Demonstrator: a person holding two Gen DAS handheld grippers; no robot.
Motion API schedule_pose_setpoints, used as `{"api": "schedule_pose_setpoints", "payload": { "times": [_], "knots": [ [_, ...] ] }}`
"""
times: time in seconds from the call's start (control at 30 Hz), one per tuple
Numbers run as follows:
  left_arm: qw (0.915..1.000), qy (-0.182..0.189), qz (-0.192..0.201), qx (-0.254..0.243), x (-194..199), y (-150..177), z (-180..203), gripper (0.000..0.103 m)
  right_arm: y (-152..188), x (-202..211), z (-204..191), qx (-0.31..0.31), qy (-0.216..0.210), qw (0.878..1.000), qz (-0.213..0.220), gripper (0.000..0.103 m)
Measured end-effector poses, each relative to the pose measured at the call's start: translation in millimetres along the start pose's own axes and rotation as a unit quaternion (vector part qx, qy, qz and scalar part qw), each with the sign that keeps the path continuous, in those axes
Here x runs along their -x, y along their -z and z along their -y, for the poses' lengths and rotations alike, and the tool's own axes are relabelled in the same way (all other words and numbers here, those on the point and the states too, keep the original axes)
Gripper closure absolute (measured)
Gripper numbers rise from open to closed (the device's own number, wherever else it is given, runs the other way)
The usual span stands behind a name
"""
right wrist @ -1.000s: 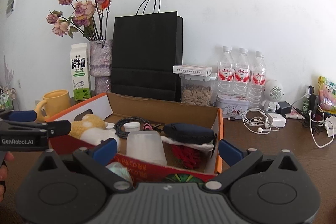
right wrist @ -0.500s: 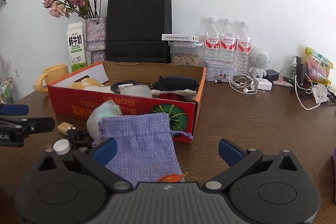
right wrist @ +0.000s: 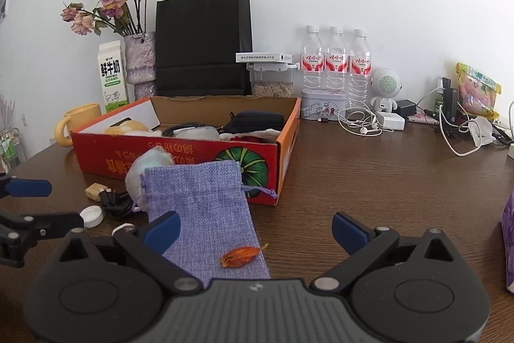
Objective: Organize objects
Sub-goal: 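Grasp the large white cap with the left gripper while the right gripper grasps the small orange item, then carry the white cap and orange item over the red box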
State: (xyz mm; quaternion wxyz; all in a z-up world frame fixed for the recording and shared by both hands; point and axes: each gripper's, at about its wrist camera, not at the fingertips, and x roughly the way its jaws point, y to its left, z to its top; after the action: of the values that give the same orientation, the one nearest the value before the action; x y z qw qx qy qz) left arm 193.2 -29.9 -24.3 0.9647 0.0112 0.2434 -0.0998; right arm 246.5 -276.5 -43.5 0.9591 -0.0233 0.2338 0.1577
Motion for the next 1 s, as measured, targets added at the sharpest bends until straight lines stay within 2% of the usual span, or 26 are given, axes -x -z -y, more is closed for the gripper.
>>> {"api": "schedule_pose_setpoints", "payload": {
  "times": [0.1,0.17,0.3,0.4,0.47,0.53,0.57,0.7,0.83,1.0],
  "knots": [
    [0.9999,0.009,-0.010,-0.007,0,5,6,0.000,3,1,-5,0.013,0.001,1.000,-0.008,0.011],
    [0.9996,0.013,-0.023,-0.007,-2,7,7,0.000,4,3,-5,0.010,0.003,1.000,-0.009,0.027],
    [0.9986,0.019,-0.048,-0.011,-4,12,10,0.000,5,2,-1,-0.002,0.007,1.000,-0.021,0.030],
    [0.9980,0.025,-0.056,-0.014,-3,16,12,0.001,6,-3,-2,0.003,0.005,0.999,-0.035,0.039],
    [0.9977,0.029,-0.059,-0.015,-2,17,13,0.006,6,-6,-5,0.011,0.002,0.999,-0.047,0.043],
    [0.9973,0.032,-0.064,-0.015,-1,18,13,0.023,6,-10,-8,0.018,-0.001,0.998,-0.056,0.048],
    [0.9968,0.034,-0.071,-0.015,-2,19,13,0.027,7,-11,-10,0.021,-0.001,0.998,-0.061,0.052],
    [0.9962,0.041,-0.073,-0.022,0,20,15,0.061,7,-17,-10,0.019,-0.001,0.997,-0.075,0.057],
    [0.9965,0.043,-0.071,-0.013,1,20,12,0.062,5,-23,-10,0.014,-0.006,0.996,-0.083,0.064],
    [0.9972,0.030,-0.069,0.005,0,19,6,0.062,4,-23,-14,0.023,-0.003,0.997,-0.079,0.079]
  ]
}}
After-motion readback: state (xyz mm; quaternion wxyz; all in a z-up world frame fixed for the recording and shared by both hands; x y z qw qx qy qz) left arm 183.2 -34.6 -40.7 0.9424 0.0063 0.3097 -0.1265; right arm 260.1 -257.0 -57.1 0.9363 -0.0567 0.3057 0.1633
